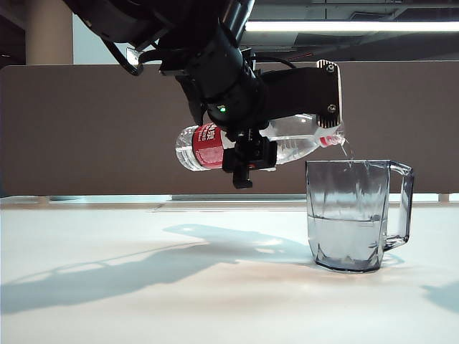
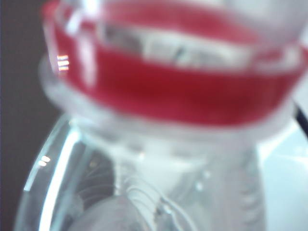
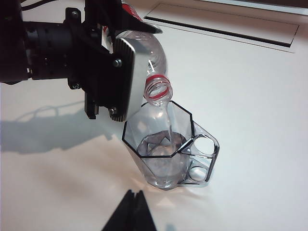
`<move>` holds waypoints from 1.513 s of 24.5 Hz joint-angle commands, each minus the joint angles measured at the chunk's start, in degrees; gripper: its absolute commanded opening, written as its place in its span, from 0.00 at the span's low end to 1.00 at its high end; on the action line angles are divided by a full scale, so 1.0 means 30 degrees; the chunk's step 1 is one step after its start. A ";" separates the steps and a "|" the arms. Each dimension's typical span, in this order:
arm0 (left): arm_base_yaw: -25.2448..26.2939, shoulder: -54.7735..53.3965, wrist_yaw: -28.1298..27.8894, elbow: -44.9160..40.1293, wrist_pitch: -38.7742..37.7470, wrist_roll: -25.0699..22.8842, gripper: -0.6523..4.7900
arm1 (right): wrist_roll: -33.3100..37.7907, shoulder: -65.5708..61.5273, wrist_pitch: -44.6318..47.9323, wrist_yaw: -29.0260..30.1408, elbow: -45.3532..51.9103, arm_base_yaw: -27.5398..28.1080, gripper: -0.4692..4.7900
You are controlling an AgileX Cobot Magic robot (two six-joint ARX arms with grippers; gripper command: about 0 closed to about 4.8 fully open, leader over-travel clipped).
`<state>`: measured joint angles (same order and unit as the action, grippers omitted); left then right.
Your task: Pick up the mineral water bottle with the left hand on the table and pour water into the mug until it's half full.
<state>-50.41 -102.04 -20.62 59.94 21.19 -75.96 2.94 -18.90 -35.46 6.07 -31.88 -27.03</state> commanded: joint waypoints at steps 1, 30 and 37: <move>-0.0029 0.0197 0.0087 0.0175 0.0823 0.0801 0.61 | -0.0087 0.0015 0.0321 0.0036 -0.0153 -0.0015 0.09; -0.0022 0.1042 0.0175 0.0117 0.0627 0.3483 0.61 | -0.0138 0.0015 0.0321 0.0036 -0.0153 -0.0015 0.09; 0.0415 0.1909 0.1494 0.0117 0.0189 0.7963 0.61 | -0.0138 0.0015 0.0321 0.0036 -0.0153 -0.0007 0.09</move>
<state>-49.71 -97.32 -16.91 59.94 20.29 -56.03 2.70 -18.90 -35.48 6.07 -31.88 -27.03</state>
